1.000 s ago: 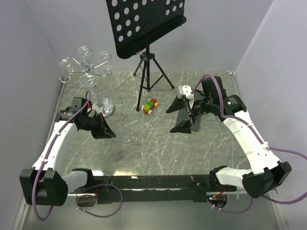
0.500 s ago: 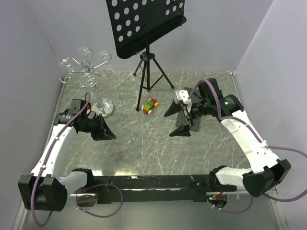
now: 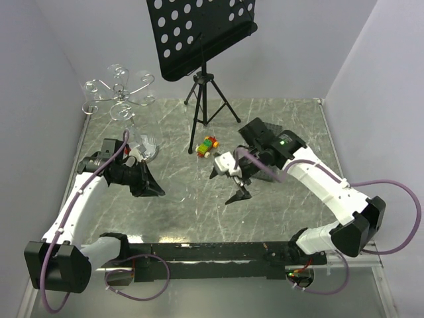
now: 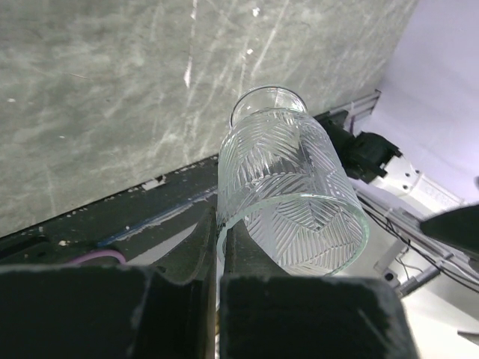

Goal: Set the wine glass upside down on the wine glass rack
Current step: Turn the wine glass upside down at the wine rack.

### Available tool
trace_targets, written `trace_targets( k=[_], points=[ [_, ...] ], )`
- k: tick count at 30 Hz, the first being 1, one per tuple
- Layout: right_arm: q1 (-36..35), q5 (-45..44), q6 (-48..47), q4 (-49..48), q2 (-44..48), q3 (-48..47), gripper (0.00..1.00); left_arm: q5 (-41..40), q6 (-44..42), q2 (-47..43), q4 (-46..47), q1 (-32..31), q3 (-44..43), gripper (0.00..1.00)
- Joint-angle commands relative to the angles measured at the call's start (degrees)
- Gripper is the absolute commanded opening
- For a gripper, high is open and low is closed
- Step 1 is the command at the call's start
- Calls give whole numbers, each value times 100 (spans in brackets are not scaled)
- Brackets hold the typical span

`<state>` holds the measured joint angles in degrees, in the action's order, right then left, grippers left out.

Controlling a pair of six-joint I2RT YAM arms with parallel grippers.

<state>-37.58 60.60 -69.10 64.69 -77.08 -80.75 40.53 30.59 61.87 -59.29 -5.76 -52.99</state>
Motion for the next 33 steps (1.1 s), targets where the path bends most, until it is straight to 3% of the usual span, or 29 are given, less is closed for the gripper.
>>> trace_targets(
  k=[1,6,10,19,27,33],
  points=[
    [-512,-495,-1271,-104,-79,-134,100,736,167,-69,189,-109,-80,1],
    [-970,-970,-1703,-1026,-1,313,99,1061,246,-210,321,-127,34,1],
    [-1093,-1112,-1984,-1660,245,744,93,1395,386,-376,505,-127,192,1],
    [-1111,-1296,-2951,-1819,808,1623,77,2221,817,-562,1147,-127,518,1],
    [-1137,-1182,-2652,-2417,800,1589,73,2494,958,-562,1419,-259,685,1],
    [-1207,-1243,-3030,-2259,782,1756,62,2653,1107,-448,1701,-347,694,1]
  ],
)
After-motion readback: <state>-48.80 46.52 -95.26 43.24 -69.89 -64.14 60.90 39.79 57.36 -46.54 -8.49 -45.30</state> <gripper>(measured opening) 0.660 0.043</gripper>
